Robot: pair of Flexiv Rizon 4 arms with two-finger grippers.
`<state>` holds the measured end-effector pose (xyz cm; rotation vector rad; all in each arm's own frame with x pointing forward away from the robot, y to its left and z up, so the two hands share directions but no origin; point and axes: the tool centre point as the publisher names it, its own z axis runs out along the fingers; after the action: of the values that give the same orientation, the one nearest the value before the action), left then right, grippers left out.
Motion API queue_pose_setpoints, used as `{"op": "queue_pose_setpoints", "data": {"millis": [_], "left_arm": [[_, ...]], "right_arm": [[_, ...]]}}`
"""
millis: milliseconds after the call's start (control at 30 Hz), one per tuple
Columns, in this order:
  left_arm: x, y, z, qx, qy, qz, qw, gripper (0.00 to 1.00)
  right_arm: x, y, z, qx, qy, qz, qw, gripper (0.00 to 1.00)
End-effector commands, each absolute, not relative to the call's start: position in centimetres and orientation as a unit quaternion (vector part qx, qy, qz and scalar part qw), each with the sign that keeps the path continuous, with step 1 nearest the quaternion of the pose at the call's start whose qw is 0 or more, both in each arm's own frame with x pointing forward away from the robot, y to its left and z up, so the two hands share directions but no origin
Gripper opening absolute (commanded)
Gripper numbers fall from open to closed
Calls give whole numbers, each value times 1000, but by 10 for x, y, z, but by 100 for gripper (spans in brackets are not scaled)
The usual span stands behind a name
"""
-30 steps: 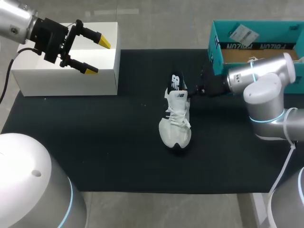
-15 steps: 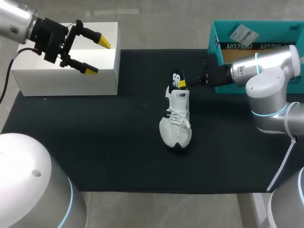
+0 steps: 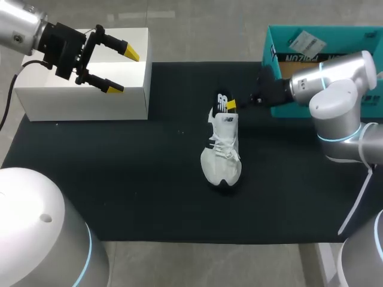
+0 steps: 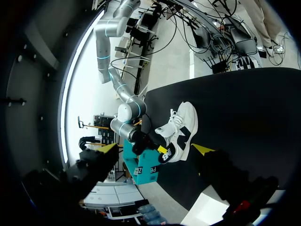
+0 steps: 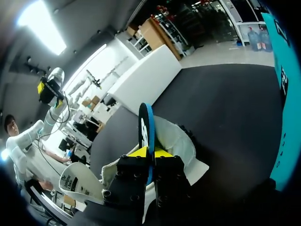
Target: Take the shoe out of the shoebox, open the shoe tongue, remove and reinsert the insole, then place the shoe into the shoebox
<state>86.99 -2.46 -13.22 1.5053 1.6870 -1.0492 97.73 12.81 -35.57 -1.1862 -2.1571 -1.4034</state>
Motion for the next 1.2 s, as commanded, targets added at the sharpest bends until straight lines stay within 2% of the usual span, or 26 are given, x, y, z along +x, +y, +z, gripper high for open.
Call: {"op": "queue_pose_setpoints", "data": {"millis": [33,467,867,900,933,967,1200], "left_arm": [[871,-24,-132,573,642,-398,318,100],[871,-24,-132,573,642,-398,318,100],[871,-24,-132,573,642,-398,318,100],[871,-24,-132,573,642,-398,318,100],[871,-24,-132,573,642,-398,318,100],[871,-24,-132,573,642,-398,318,100],[871,-24,-132,573,642,-398,318,100]], "right_arm": [[969,129,-361,-420,-751,-484,161,0],[936,142,-377,-435,-741,-475,192,0],[935,144,-379,-434,-736,-482,194,0],[937,144,-377,-434,-736,-482,193,7],[938,145,-375,-433,-737,-483,192,30],[940,145,-373,-431,-738,-484,189,45],[953,141,-364,-426,-740,-491,172,42]]}}
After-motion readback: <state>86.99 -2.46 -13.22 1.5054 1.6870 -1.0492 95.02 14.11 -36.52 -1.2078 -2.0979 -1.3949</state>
